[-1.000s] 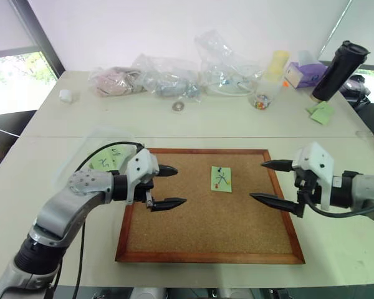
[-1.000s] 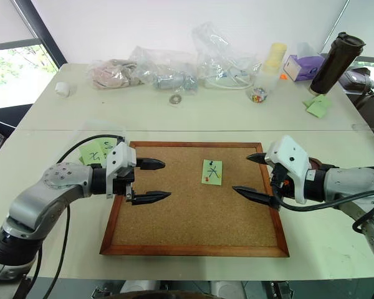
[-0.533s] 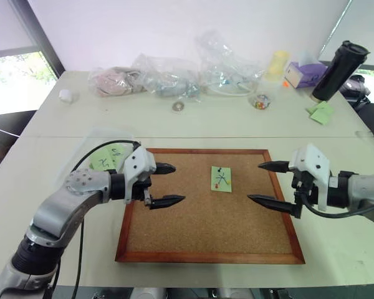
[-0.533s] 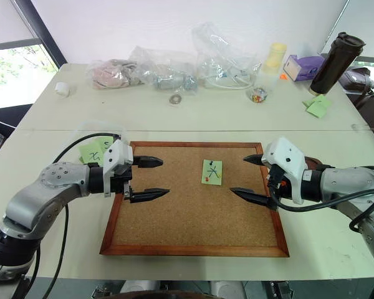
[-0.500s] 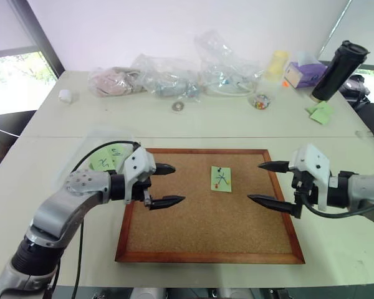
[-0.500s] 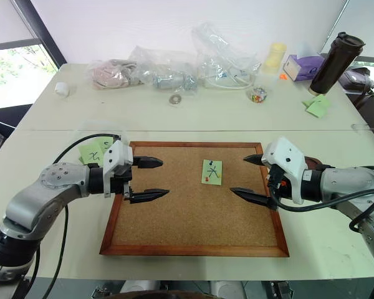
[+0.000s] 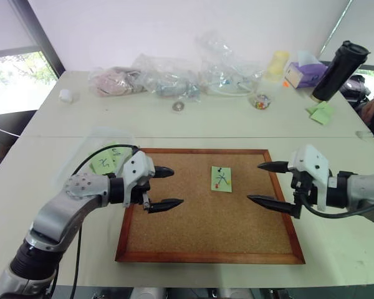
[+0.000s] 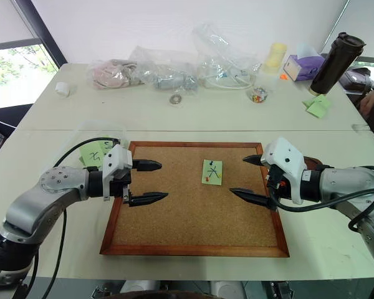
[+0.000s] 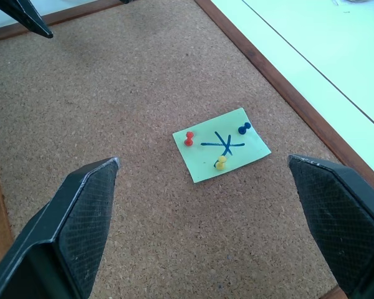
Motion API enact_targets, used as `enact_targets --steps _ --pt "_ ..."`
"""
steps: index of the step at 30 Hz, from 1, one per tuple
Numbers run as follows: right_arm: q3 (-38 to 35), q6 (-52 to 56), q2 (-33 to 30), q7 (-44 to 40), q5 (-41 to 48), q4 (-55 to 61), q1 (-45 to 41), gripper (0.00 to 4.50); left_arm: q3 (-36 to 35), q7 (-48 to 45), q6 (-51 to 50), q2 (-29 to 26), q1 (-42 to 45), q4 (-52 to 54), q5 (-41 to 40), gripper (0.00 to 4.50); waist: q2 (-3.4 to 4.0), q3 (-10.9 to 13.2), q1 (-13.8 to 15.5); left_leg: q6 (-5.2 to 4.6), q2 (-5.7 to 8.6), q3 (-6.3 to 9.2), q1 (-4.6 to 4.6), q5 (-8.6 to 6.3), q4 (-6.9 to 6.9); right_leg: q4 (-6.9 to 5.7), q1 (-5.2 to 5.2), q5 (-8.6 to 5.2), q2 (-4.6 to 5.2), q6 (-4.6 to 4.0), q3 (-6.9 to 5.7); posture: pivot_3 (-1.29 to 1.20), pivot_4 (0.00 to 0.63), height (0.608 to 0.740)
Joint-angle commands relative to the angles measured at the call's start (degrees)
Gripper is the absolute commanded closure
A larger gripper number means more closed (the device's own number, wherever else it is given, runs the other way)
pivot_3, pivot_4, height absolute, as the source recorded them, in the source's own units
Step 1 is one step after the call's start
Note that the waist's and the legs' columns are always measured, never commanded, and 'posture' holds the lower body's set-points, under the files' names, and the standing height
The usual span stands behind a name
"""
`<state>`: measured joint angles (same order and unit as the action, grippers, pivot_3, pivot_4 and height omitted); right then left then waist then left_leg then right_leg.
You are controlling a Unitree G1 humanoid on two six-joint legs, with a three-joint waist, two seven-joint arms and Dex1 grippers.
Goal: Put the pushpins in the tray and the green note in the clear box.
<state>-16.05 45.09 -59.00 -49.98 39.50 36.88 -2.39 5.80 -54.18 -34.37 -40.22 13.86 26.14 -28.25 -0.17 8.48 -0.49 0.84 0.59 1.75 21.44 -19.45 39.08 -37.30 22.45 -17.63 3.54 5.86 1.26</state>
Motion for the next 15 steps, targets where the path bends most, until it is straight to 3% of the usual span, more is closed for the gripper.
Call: enact_targets --steps 1,7,10,15 --pt "-0.4 -1.0 0.0 -0.1 -0.2 0.2 -1.1 0.00 -1.1 0.2 0.0 -0.3 1.3 2.1 -0.9 0.03 0.00 0.0 0.0 0.00 0.00 0.00 0.00 0.00 0.00 0.00 0.00 0.00 0.00 0.00 0.00 0.00 0.150 0.740" --pt "-0.1 -1.0 -0.1 -0.1 -0.3 0.2 -1.3 0.00 0.0 0.1 0.1 0.1 1.9 1.2 -0.4 0.03 0.00 0.0 0.0 0.00 0.00 0.00 0.00 0.00 0.00 0.00 0.00 0.00 0.00 0.00 0.00 0.00 0.150 0.740" --pt "0.0 -0.9 0.0 0.0 -0.2 0.3 -1.4 0.00 1.2 0.0 1.6 0.4 1.9 0.7 1.1 1.26 0.00 0.0 0.0 0.00 0.00 0.00 0.00 0.00 0.00 0.00 0.00 0.00 0.00 0.00 0.00 0.00 0.150 0.740" --pt "0.8 -0.7 0.3 0.3 -0.1 0.4 -1.8 0.00 4.9 0.0 4.0 2.2 2.9 -1.7 4.3 3.69 0.00 0.0 0.1 0.00 0.00 0.00 0.00 0.00 0.00 0.00 -0.01 0.00 0.00 0.00 0.00 0.00 0.150 0.740"
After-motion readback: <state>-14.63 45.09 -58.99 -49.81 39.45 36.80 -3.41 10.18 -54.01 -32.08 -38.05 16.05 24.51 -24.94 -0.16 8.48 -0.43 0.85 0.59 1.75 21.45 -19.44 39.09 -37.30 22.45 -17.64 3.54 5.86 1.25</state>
